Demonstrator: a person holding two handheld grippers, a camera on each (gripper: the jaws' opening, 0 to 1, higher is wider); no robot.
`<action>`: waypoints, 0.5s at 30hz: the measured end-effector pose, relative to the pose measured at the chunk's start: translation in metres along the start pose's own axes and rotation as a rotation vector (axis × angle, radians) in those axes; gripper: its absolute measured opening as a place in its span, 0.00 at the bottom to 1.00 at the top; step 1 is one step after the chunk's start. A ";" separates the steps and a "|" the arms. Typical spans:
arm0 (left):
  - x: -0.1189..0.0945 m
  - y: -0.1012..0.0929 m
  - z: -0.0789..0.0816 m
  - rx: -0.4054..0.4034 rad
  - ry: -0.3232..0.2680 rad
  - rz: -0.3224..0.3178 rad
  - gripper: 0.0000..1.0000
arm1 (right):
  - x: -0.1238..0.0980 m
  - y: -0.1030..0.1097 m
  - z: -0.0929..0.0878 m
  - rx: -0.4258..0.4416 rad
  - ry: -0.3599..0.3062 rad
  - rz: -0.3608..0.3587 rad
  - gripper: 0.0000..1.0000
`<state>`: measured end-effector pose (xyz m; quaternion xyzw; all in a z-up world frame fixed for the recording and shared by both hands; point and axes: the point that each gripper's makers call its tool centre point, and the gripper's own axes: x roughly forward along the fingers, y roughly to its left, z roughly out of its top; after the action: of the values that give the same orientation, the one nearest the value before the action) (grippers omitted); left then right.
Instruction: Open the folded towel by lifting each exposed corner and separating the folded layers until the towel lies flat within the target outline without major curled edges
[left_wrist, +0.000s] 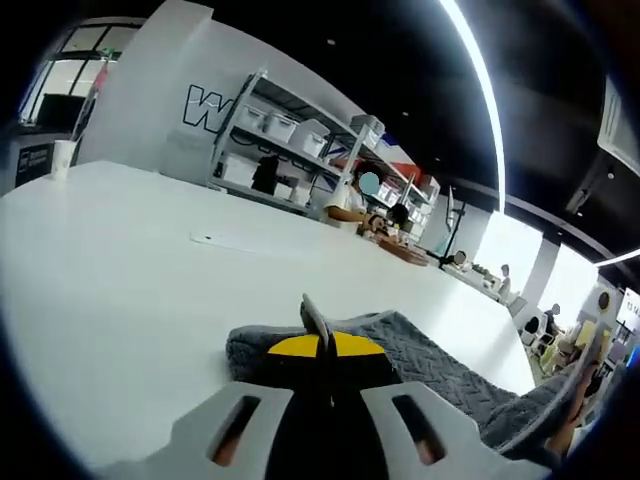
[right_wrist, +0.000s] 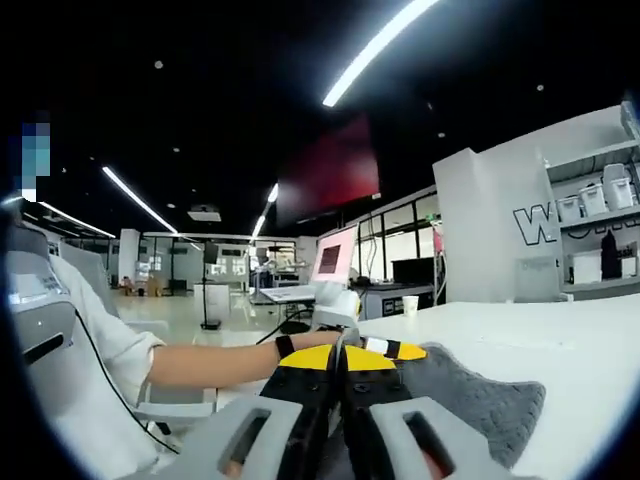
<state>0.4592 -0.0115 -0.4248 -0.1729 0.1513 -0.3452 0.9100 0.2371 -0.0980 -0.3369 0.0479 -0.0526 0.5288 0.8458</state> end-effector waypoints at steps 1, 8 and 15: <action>0.002 0.001 0.004 -0.025 -0.008 -0.013 0.00 | -0.001 0.003 -0.001 0.013 0.003 0.021 0.00; 0.004 -0.005 0.018 -0.034 -0.039 -0.029 0.00 | -0.008 0.013 0.000 0.058 -0.003 0.056 0.00; 0.006 -0.010 0.026 -0.052 -0.059 -0.050 0.00 | -0.015 0.025 -0.001 0.063 0.015 0.092 0.00</action>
<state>0.4684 -0.0171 -0.3981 -0.2101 0.1290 -0.3585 0.9004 0.2079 -0.1001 -0.3391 0.0680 -0.0316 0.5688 0.8190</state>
